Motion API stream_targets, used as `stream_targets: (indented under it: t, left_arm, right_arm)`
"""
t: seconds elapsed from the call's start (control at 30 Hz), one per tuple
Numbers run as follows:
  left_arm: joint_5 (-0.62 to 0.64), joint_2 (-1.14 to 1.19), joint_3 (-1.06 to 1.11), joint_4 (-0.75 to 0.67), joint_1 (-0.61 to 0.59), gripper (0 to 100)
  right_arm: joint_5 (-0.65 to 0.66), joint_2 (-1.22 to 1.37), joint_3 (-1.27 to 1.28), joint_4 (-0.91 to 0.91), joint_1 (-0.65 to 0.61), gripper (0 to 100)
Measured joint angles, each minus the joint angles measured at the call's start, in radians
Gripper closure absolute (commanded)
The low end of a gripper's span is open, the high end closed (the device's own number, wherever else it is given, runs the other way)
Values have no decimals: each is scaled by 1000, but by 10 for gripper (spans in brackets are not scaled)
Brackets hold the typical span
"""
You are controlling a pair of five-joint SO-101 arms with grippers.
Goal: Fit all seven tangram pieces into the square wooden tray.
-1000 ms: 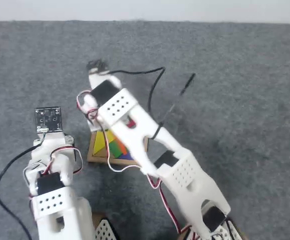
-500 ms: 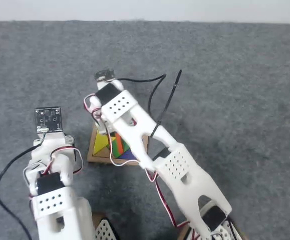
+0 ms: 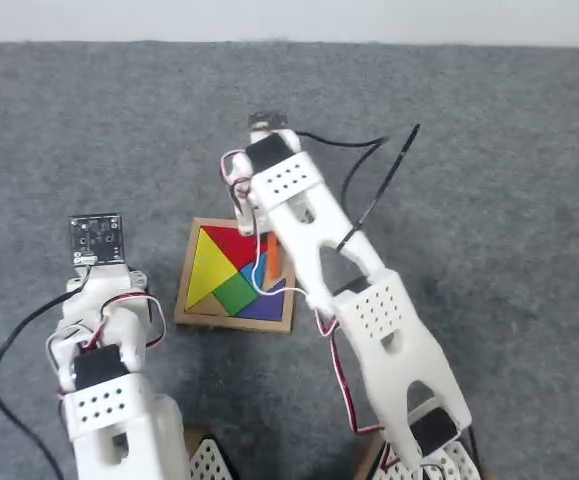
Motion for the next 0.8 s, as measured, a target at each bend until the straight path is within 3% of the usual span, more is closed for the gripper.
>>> stream_targets:
  t: [0.3, 0.8]
  left_arm:
    - [0, 0, 0, 0, 0, 988]
    - [0, 0, 0, 0, 0, 988]
  right_arm:
    - [0, 2, 0, 0, -52, 992]
    - [-140, 2, 0, 0, -52, 991]
